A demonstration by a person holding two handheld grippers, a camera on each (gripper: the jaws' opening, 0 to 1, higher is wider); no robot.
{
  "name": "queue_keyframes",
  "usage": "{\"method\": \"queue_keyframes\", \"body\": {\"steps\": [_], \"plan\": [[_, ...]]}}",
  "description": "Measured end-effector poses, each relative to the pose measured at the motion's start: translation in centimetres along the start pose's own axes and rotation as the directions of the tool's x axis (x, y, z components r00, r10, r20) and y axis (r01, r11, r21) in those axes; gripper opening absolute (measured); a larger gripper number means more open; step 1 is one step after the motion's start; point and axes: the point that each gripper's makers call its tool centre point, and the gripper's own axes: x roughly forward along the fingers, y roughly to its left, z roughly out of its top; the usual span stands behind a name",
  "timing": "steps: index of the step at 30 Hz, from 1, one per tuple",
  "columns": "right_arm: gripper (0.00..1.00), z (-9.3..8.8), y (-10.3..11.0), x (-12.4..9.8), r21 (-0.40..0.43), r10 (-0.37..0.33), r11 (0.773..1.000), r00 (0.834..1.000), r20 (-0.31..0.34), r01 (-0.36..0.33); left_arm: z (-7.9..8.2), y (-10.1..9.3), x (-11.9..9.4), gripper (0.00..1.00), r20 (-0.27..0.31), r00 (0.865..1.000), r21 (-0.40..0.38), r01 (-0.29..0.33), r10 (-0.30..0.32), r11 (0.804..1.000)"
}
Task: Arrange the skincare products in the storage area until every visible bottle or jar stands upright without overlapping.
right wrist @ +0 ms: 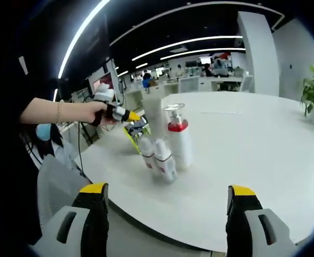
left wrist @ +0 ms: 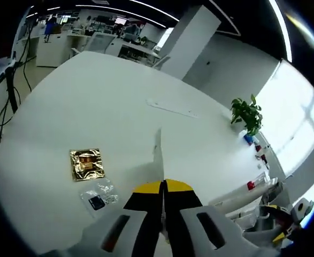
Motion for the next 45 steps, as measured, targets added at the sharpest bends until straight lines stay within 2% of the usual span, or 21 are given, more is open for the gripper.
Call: {"method": "queue_keyframes", "body": {"steps": [2,5,7,8,10,12,14,22,24,29,32,33,35,36,38,39,40,45], "plan": [[0.95,0.1,0.1,0.0,-0.005,0.004,1.0,1.0,0.002,-0.004,-0.1,-0.5,-0.9,0.0,0.007,1.0,-0.006,0.011,-0.011,1.0],[0.96,0.1,0.4,0.0,-0.013,0.016,1.0,1.0,0.002,-0.016,0.1,-0.3,-0.8,0.0,0.013,1.0,-0.018,0.023,-0.023,1.0],[0.96,0.3,1.0,0.1,-0.017,0.041,0.999,0.999,-0.004,-0.041,0.0,-0.6,-1.8,0.0,0.02,0.999,-0.038,0.04,-0.04,0.998],[0.94,0.6,1.8,0.1,-0.014,0.076,0.997,0.997,-0.003,-0.076,-0.1,-1.3,-2.5,0.0,0.025,0.998,-0.041,0.052,-0.051,0.998],[0.88,0.8,3.0,0.1,-0.036,0.127,0.991,0.992,-0.008,-0.127,0.1,-2.2,-3.1,0.0,0.038,0.995,-0.038,0.094,-0.092,0.995],[0.83,1.3,4.4,0.1,-0.05,0.171,0.984,0.985,-0.007,-0.171,0.6,-2.7,-4.1,0.0,0.065,0.992,0.006,0.103,-0.104,0.995],[0.85,1.9,5.8,0.3,-0.031,0.214,0.977,0.977,0.02,-0.213,0.8,-3.2,-5.5,0.0,0.078,0.991,0.012,0.113,-0.114,0.994],[0.86,2.6,9.4,1.0,-0.045,0.304,0.952,0.952,0.027,-0.303,2.3,-5.3,-10.1,0.0,0.157,0.97,0.01,0.187,-0.186,0.982],[0.86,3.0,10.1,0.9,-0.035,0.328,0.944,0.944,0.04,-0.327,2.1,-6.6,-10.9,0.0,0.168,0.966,0.014,0.198,-0.198,0.98],[0.86,4.0,12.3,0.8,-0.019,0.411,0.912,0.91,0.057,-0.41,2.2,-8.8,-13.1,0.0,0.18,0.949,0.047,0.253,-0.257,0.966],[0.86,4.5,13.5,0.8,-0.014,0.454,0.891,0.888,0.069,-0.454,2.3,-10.5,-14.7,0.0,0.203,0.932,0.05,0.296,-0.3,0.954],[0.86,4.7,14.2,0.8,0.002,0.484,0.874,0.871,0.081,-0.486,2.3,-11.2,-15.4,0.0,0.208,0.926,0.06,0.308,-0.314,0.949],[0.86,5.2,14.9,0.8,0.024,0.51,0.857,0.854,0.104,-0.515,2.4,-12.6,-16.6,0.0,0.221,0.912,0.065,0.341,-0.346,0.938],[0.85,5.5,15.6,0.8,0.041,0.532,0.841,0.838,0.125,-0.54,2.2,-13.3,-17.0,0.0,0.224,0.906,0.073,0.353,-0.36,0.933],[0.81,5.8,16.3,0.9,0.062,0.557,0.819,0.817,0.146,-0.57,2.2,-14.6,-18.0,0.0,0.233,0.894,0.082,0.374,-0.383,0.924],[0.79,5.9,16.4,0.9,0.064,0.561,0.816,0.814,0.149,-0.574,2.0,-15.6,-18.5,0.0,0.232,0.884,0.088,0.397,-0.407,0.913],[0.77,6.0,16.8,0.8,0.072,0.577,0.802,0.801,0.159,-0.592,1.9,-16.4,-18.8,0.01,0.236,0.879,0.095,0.404,-0.415,0.91],[0.8,6.6,17.5,0.9,0.113,0.601,0.771,0.776,0.192,-0.626,1.7,-18.4,-19.8,0.01,0.235,0.846,0.114,0.464,-0.478,0.878]]}}
